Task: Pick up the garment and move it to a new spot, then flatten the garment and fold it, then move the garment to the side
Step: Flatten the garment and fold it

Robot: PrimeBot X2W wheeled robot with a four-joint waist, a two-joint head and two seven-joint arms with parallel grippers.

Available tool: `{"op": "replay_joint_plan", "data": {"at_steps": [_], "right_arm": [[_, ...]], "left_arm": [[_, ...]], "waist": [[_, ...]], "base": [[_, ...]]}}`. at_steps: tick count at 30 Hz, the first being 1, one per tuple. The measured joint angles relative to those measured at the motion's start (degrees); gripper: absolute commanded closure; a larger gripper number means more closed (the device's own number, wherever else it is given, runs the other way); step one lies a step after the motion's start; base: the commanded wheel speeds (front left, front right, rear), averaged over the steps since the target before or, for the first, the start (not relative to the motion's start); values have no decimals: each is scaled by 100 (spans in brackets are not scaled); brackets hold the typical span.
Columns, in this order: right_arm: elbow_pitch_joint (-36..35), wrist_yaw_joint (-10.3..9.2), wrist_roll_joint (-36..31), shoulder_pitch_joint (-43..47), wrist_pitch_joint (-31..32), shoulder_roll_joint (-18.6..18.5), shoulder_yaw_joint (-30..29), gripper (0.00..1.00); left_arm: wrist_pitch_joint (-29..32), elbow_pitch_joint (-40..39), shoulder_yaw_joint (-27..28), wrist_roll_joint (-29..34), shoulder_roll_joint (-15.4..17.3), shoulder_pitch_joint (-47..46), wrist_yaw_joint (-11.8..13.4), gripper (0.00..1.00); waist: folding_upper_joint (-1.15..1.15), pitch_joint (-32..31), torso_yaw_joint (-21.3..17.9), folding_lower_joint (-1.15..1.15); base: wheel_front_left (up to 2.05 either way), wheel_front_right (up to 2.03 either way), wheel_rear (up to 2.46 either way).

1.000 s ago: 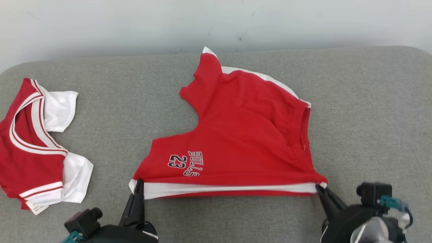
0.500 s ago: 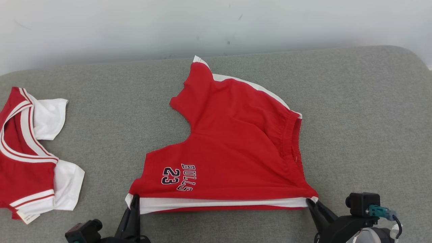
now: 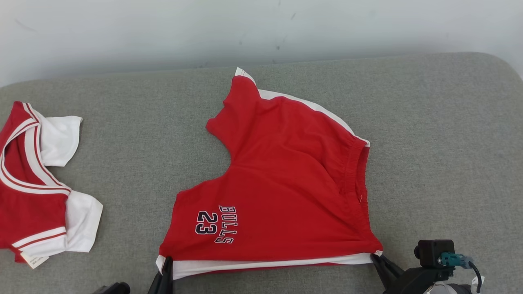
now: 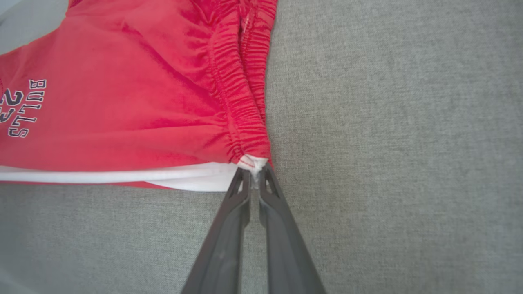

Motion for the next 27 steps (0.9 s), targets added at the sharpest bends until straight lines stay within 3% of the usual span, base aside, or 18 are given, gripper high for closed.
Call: {"op": "replay_joint_plan", "data": {"at_steps": [10, 11, 12, 27], "right_arm": [[-244, 0, -1, 252, 198, -91, -58, 100], [-263, -1, -2, 255, 203, -102, -47, 7], [-296, -1, -1, 254, 221, -101, -41, 0], [-680, -19, 5, 401, 170, -155, -164, 0]], "left_arm": [[0, -65, -24, -40, -3, 306, -7, 100], [0, -77, -23, -46, -2, 316, -12, 53], [0, -91, -20, -59, -1, 318, -15, 0], [-10, -303, 9, -82, 151, 313, -361, 0]], "waist": [[0, 46, 106, 0], [0, 49, 121, 0], [1, 51, 130, 0], [0, -172, 161, 0]], "base": [[0, 0, 0], [0, 0, 0], [0, 0, 0], [0, 0, 0]]}}
